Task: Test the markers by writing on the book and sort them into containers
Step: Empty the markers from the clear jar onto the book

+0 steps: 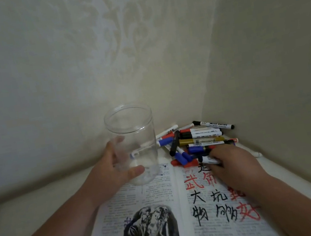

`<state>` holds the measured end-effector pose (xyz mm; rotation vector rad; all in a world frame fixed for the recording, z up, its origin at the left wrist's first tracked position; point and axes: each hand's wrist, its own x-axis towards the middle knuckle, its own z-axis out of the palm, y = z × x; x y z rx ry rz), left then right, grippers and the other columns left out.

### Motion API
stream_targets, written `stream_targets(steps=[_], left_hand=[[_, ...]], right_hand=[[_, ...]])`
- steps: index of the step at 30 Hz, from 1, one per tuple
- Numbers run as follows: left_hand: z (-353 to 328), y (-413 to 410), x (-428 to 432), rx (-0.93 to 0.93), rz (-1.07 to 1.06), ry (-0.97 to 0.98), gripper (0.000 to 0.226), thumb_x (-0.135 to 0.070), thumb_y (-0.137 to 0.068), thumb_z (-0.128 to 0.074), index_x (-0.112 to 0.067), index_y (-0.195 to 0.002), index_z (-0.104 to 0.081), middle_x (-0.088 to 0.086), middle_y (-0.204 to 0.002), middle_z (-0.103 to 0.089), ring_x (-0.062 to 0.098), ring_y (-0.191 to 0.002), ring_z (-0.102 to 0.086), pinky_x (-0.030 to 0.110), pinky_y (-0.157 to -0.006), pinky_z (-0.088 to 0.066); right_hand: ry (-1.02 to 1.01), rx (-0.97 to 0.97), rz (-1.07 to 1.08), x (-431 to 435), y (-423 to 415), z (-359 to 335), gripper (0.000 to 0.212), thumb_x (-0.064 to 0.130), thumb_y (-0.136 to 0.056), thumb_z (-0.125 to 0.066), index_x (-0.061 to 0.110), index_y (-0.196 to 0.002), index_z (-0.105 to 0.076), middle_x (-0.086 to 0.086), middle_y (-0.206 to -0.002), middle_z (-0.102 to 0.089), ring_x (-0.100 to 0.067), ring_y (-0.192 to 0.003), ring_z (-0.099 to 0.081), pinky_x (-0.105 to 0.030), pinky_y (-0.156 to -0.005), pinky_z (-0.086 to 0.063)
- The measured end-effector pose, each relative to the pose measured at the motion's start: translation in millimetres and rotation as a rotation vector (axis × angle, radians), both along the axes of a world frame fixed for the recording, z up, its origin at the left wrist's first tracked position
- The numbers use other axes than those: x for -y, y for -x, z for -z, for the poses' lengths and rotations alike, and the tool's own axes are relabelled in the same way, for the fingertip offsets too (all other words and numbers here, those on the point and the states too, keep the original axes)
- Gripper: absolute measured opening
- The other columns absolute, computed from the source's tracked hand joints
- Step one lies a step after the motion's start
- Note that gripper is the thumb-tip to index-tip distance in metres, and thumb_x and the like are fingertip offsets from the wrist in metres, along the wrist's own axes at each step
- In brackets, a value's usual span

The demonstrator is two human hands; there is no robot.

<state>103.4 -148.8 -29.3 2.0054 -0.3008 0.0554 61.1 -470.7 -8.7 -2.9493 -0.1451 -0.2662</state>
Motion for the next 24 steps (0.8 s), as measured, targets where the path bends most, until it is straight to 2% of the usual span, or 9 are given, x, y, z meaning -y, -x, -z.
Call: stream_targets(steps=[4,8,11,14,19,22,24], left_hand=[[3.0,3.9,-3.2,0.013,-0.041,0.035,0.093,-0.079,-0.037,-0.083,-0.072,-0.116,-0.035,-0.011,-0.114,-0.069,0.005,-0.104,-0.067,0.032,-0.089,-0.054],[5.9,6.7,-4.5,0.036,-0.083,0.039,0.088,-0.076,-0.037,-0.085,-0.059,-0.113,-0.044,-0.015,-0.102,-0.072,0.007,-0.094,-0.070,0.046,-0.090,-0.056],[3.6,9.8,-4.5,0.042,-0.134,0.047,0.089,-0.083,-0.031,-0.082,-0.059,-0.108,-0.044,-0.013,-0.098,-0.073,0.010,-0.090,-0.072,0.048,-0.086,-0.058],[1.9,13.3,-8.0,0.045,-0.185,0.059,0.090,-0.086,-0.027,-0.079,-0.059,-0.106,-0.045,-0.014,-0.095,-0.074,0.009,-0.086,-0.072,0.046,-0.084,-0.058],[-1.2,13.1,-13.8,0.015,-0.261,0.032,0.094,-0.074,-0.039,-0.079,-0.061,-0.122,-0.038,-0.013,-0.114,-0.063,0.003,-0.100,-0.062,0.036,-0.090,-0.051],[-1.9,11.3,-14.2,-0.002,-0.325,0.025,0.112,-0.075,-0.043,-0.077,-0.048,-0.142,-0.032,-0.009,-0.119,-0.059,0.010,-0.106,-0.060,0.035,-0.091,-0.048],[-2.0,11.4,-12.3,-0.016,-0.344,0.036,0.121,-0.078,-0.043,-0.080,-0.038,-0.147,-0.032,-0.007,-0.122,-0.058,0.012,-0.111,-0.060,0.032,-0.093,-0.047]], right_hand=[[0.000,-0.001,0.027,-0.6,8.9,-0.3,0.013,0.034,-0.092,-0.058,0.028,-0.084,-0.066,0.009,-0.086,-0.058,-0.010,-0.080,-0.052,-0.030,-0.065,-0.045],[0.047,-0.056,0.000,-8.5,20.0,-0.5,0.013,0.037,-0.094,-0.054,0.030,-0.090,-0.065,0.008,-0.091,-0.060,-0.010,-0.083,-0.055,-0.028,-0.066,-0.045],[0.171,-0.145,0.008,-17.3,24.7,-5.0,0.015,0.038,-0.097,-0.049,0.028,-0.090,-0.059,0.008,-0.085,-0.057,-0.012,-0.080,-0.055,-0.028,-0.064,-0.041],[0.309,-0.204,0.007,-20.3,29.1,-13.2,0.016,0.033,-0.097,-0.049,0.027,-0.092,-0.062,0.007,-0.088,-0.060,-0.014,-0.081,-0.059,-0.028,-0.066,-0.045],[0.252,-0.097,-0.022,-8.3,23.3,-18.6,0.018,0.034,-0.099,-0.048,0.032,-0.099,-0.065,0.011,-0.090,-0.064,-0.011,-0.084,-0.059,-0.027,-0.066,-0.045],[0.128,-0.014,-0.069,4.5,14.7,-4.7,0.021,0.041,-0.097,-0.054,0.037,-0.113,-0.067,0.014,-0.103,-0.067,-0.009,-0.096,-0.059,-0.028,-0.075,-0.049],[0.068,0.023,-0.116,12.6,12.5,3.9,0.030,0.045,-0.095,-0.059,0.039,-0.123,-0.066,0.017,-0.111,-0.067,-0.009,-0.105,-0.058,-0.030,-0.084,-0.050]])
